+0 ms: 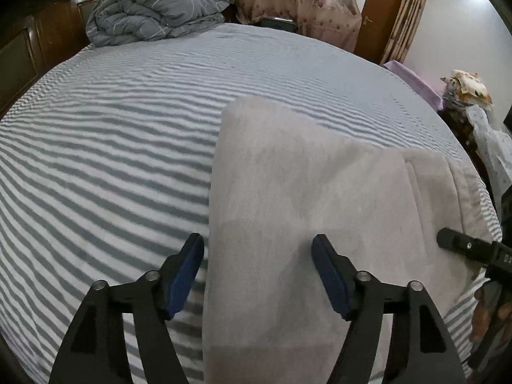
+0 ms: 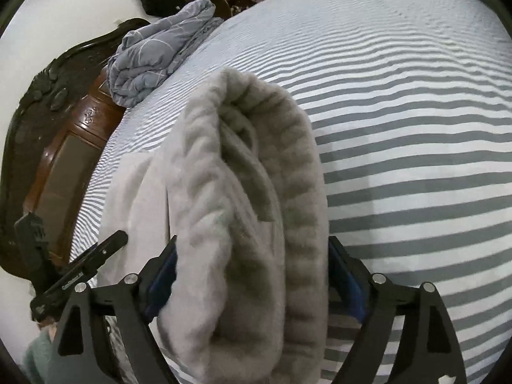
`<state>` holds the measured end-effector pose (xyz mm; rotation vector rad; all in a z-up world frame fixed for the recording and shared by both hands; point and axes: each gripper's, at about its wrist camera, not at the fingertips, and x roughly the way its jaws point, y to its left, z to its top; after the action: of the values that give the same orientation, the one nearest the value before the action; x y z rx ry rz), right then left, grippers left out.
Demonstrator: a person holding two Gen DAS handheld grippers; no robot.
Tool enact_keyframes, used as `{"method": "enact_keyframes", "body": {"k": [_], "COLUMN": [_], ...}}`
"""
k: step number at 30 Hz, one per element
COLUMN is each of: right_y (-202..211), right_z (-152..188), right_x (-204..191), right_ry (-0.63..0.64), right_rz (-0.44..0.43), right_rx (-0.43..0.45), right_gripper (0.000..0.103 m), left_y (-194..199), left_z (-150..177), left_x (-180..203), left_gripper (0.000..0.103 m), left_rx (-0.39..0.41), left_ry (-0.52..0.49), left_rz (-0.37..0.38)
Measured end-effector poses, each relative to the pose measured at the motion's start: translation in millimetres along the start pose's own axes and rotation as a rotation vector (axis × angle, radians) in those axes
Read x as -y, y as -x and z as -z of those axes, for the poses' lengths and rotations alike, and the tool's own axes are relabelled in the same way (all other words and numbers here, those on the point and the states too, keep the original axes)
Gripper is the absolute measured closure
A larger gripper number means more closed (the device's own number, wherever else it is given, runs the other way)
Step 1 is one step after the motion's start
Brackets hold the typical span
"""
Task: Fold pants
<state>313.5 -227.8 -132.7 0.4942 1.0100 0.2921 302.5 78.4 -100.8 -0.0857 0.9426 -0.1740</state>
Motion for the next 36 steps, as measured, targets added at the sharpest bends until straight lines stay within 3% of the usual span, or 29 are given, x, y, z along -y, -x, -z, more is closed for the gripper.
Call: {"method": "enact_keyframes", "body": {"k": [6,16,20,27,36], "right_y": [23,92,123,165,192], "right_z": [14,63,94,141,183], "right_x": [-7,-51,-77,-116,-146], "right_ry": [0.026,0.103,0.170,0.219,0.301], "right_rz": [0.093,0.227,0.290,0.352,0.391], "right_rx": [0.049,0.135,0.183,0.245,0.304], "right_gripper": [0.017,0.017,0.016,0.001,0.001], "left_y": [19,94,121,176,220], "left_z": [18,80,101,123,148], "left_x": [0,23,28,31,47], "left_gripper": [0.027,0.026,0.025,0.018,0.010], "left_rx": [-0.010,-0.001,-0.001,0.041,0.094], "left_ry": [0.017,-0.068,-0.064,-0.014,-0.032], "left_rz": [-0.041,-0.177,-0.194,-0.199,-0.199]}}
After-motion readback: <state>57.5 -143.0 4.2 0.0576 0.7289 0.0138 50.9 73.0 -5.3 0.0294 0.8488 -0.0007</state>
